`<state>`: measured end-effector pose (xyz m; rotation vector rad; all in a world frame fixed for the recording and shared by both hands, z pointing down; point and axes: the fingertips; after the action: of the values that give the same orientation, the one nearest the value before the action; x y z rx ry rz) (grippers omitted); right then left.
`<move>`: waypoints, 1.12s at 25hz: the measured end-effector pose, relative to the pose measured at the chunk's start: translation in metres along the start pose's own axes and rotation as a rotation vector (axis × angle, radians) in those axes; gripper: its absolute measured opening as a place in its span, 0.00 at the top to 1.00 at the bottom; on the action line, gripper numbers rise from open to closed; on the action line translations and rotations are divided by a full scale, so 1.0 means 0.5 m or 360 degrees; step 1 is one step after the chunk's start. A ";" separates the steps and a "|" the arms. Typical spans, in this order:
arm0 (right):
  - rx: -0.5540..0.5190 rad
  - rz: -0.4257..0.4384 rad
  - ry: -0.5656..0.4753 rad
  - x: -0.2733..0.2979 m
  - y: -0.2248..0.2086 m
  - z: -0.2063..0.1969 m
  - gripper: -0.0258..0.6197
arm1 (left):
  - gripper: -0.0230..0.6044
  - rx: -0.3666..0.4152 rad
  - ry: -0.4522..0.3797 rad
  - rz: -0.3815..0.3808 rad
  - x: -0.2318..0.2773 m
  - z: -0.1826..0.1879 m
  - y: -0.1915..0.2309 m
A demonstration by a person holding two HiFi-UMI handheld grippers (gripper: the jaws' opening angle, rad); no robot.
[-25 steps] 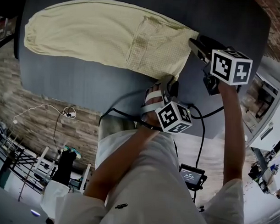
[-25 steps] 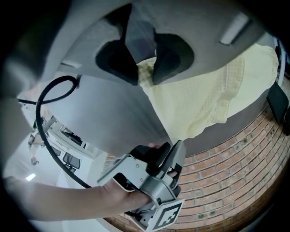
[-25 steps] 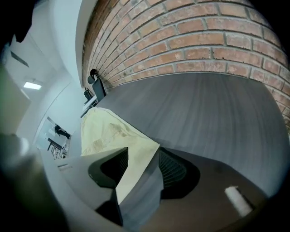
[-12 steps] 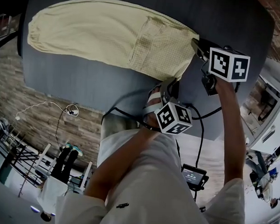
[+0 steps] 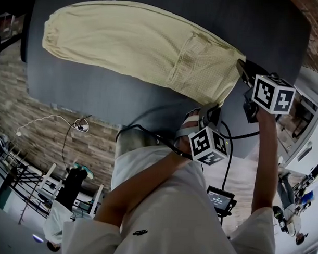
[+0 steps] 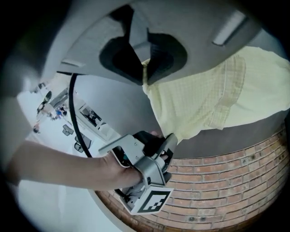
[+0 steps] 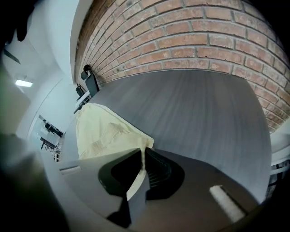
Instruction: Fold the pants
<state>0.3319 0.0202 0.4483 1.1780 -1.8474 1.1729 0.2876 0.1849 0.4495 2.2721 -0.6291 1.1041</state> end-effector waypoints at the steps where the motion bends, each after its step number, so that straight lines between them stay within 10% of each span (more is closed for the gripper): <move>1: -0.0014 -0.0022 -0.0006 -0.013 -0.005 -0.001 0.92 | 0.90 -0.0008 -0.0018 -0.0041 -0.005 0.006 -0.013; 11: -0.0163 -0.0177 -0.0018 -0.092 0.014 0.000 0.92 | 0.90 -0.0103 -0.0146 -0.0298 -0.069 0.034 -0.073; 28: -0.0241 -0.0202 -0.0134 -0.123 0.178 0.124 0.92 | 0.90 -0.0384 -0.0416 -0.0353 -0.245 0.071 0.057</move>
<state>0.2707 0.0022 0.3412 1.2547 -1.8581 0.9094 0.2220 0.1623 0.3389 2.2255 -0.5600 0.5973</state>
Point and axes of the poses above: the fingertips, and each gripper's own axes: x forward along the fingers, y to its left, z out of its top, and after that the axes turned 2 degrees about -x, right-handed
